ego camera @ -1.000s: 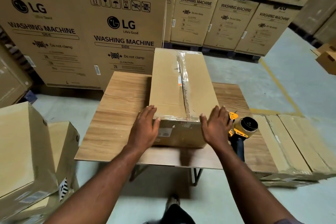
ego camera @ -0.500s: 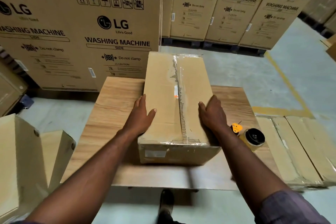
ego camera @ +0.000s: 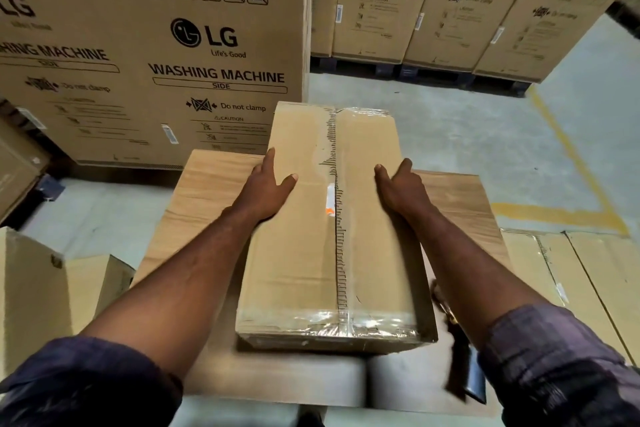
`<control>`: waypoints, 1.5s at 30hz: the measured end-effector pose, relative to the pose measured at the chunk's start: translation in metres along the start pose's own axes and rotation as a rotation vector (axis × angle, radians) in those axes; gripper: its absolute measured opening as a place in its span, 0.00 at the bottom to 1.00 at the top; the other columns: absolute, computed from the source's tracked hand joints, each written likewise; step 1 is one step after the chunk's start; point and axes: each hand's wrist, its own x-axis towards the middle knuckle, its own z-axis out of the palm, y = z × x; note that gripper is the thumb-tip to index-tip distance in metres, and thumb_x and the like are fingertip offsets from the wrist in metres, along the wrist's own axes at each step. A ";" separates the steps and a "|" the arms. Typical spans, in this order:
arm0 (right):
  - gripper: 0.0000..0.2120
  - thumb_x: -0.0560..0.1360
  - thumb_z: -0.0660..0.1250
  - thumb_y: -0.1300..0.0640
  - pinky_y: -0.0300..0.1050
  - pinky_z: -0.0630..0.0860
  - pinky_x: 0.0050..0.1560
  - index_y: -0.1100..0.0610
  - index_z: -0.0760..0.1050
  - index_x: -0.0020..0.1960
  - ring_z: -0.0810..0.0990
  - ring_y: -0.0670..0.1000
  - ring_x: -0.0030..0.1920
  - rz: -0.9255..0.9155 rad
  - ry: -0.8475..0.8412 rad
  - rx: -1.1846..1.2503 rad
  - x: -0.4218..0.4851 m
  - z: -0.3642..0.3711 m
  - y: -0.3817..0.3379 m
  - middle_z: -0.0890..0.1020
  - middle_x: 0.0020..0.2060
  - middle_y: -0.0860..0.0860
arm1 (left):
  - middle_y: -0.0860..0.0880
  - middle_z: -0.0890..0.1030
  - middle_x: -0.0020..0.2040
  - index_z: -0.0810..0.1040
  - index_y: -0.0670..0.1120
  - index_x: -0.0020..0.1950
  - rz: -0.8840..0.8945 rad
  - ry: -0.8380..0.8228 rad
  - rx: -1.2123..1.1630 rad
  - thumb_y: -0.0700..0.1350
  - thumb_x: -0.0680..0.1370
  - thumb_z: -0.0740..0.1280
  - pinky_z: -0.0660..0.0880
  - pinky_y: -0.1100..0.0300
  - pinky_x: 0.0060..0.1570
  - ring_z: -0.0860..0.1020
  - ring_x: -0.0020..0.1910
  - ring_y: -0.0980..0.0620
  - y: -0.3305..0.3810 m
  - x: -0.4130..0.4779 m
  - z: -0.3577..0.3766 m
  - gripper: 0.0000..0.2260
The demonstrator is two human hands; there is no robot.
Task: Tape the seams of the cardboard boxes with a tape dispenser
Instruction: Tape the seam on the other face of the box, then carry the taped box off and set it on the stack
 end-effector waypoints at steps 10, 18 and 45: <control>0.27 0.82 0.57 0.37 0.52 0.70 0.50 0.60 0.64 0.66 0.78 0.66 0.59 -0.020 0.026 0.035 0.007 0.001 0.002 0.80 0.60 0.64 | 0.44 0.72 0.74 0.53 0.60 0.81 -0.063 0.037 -0.117 0.61 0.78 0.67 0.67 0.57 0.61 0.71 0.70 0.42 -0.003 0.008 0.004 0.35; 0.29 0.79 0.65 0.37 0.45 0.69 0.52 0.51 0.63 0.73 0.78 0.59 0.62 -0.053 -0.089 0.239 0.002 -0.006 0.016 0.80 0.65 0.54 | 0.45 0.72 0.73 0.52 0.65 0.80 -0.111 0.052 -0.082 0.65 0.77 0.66 0.68 0.57 0.60 0.72 0.70 0.42 -0.002 0.006 0.004 0.35; 0.39 0.71 0.70 0.31 0.54 0.77 0.64 0.57 0.69 0.70 0.79 0.57 0.62 -0.006 -0.078 0.348 -0.078 -0.068 0.011 0.80 0.64 0.53 | 0.56 0.77 0.65 0.63 0.54 0.78 -0.015 0.074 -0.196 0.58 0.78 0.68 0.71 0.57 0.60 0.76 0.64 0.51 0.034 -0.089 -0.038 0.30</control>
